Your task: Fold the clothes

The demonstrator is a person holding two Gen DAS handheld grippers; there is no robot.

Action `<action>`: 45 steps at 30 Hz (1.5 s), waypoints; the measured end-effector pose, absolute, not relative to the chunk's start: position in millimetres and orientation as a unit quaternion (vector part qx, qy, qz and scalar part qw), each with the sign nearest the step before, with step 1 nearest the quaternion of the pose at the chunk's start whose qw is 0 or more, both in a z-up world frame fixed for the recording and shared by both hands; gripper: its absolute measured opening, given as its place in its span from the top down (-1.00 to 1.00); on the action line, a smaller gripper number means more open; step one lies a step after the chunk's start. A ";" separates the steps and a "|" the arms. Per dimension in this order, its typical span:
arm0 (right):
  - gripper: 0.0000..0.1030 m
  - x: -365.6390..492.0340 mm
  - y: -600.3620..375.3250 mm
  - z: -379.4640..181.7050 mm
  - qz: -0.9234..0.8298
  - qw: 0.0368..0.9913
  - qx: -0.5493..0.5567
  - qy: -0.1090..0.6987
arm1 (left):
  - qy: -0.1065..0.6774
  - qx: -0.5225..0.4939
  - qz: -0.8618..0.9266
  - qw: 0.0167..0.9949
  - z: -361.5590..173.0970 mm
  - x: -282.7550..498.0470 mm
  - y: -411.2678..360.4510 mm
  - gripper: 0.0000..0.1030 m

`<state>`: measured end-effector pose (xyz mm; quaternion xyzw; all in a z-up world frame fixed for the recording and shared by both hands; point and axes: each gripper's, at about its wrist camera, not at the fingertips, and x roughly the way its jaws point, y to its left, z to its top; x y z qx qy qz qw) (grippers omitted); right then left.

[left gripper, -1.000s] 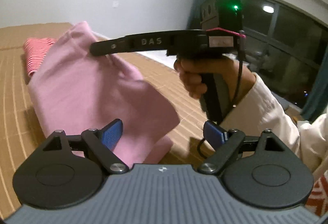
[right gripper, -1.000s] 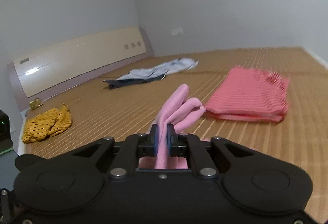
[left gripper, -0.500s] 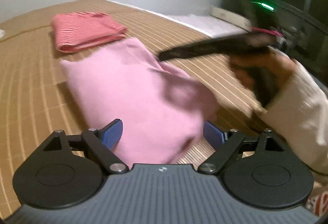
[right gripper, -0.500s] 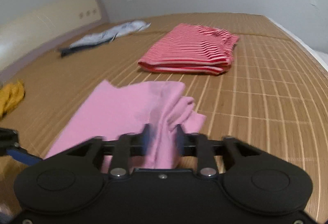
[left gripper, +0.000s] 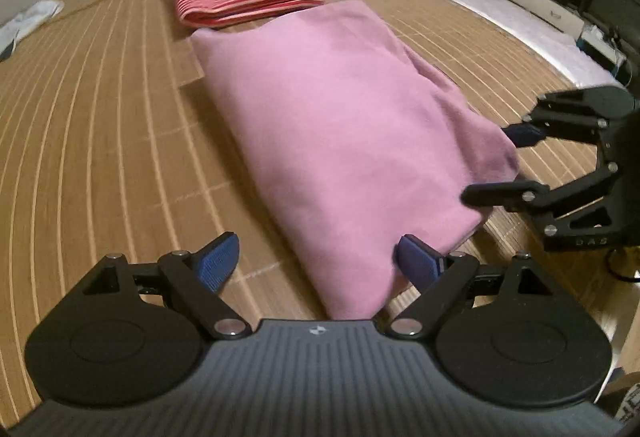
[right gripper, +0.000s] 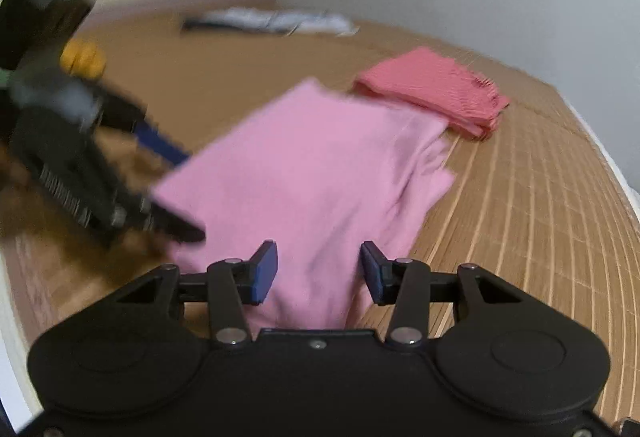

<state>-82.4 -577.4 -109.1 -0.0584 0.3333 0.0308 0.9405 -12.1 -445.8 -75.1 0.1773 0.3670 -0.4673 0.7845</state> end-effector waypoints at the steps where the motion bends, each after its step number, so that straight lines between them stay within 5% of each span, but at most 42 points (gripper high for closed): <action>1: 0.08 -83.5 -576.4 -113.6 0.030 0.935 -0.065 0.346 | 0.367 0.172 -0.466 0.786 -75.1 -10.2 -442.8 -0.74; 14: 0.11 -110.2 -592.1 -99.2 0.036 0.956 0.026 0.289 | 0.349 0.156 -0.475 0.793 -72.2 -14.7 -443.0 -0.74; 16: 0.23 -104.7 -592.0 -106.2 0.025 0.952 0.028 0.303 | 0.367 0.178 -0.451 0.794 -79.6 -10.1 -447.4 -0.74; 18: 0.68 -104.0 -598.9 -113.5 0.035 0.941 0.045 0.335 | 0.373 0.154 -0.455 0.794 -76.4 -4.1 -441.5 -0.75; 21: 0.70 -110.7 -608.8 -115.0 0.048 0.932 0.064 0.353 | 0.341 0.128 -0.455 0.813 -61.9 -5.6 -431.1 -0.75; 23: 0.59 -115.1 -609.6 -107.9 0.053 0.929 0.056 0.361 | 0.313 0.094 -0.467 0.822 -51.3 -6.3 -424.5 -0.75; 26: -0.02 -124.2 -611.0 -88.1 0.047 0.942 0.048 0.329 | 0.287 0.060 -0.468 0.834 -45.5 -5.8 -427.7 -0.76; 30: -0.04 -102.5 -634.0 -79.0 0.010 0.963 0.102 0.248 | 0.278 0.058 -0.436 0.854 -51.4 -3.3 -446.9 -0.77; 36: 0.67 -43.5 -656.0 -97.3 0.006 0.962 0.154 0.225 | 0.322 0.091 -0.408 0.850 -75.8 11.8 -466.7 -0.77; 40: 0.70 -21.1 -653.6 -119.3 -0.009 0.954 0.134 0.267 | 0.364 0.070 -0.398 0.839 -79.4 23.8 -463.2 -0.77; 45: 0.70 -32.1 -664.1 -126.5 -0.007 0.954 0.178 0.242 | 0.328 0.058 -0.392 0.858 -63.0 16.9 -447.3 -0.77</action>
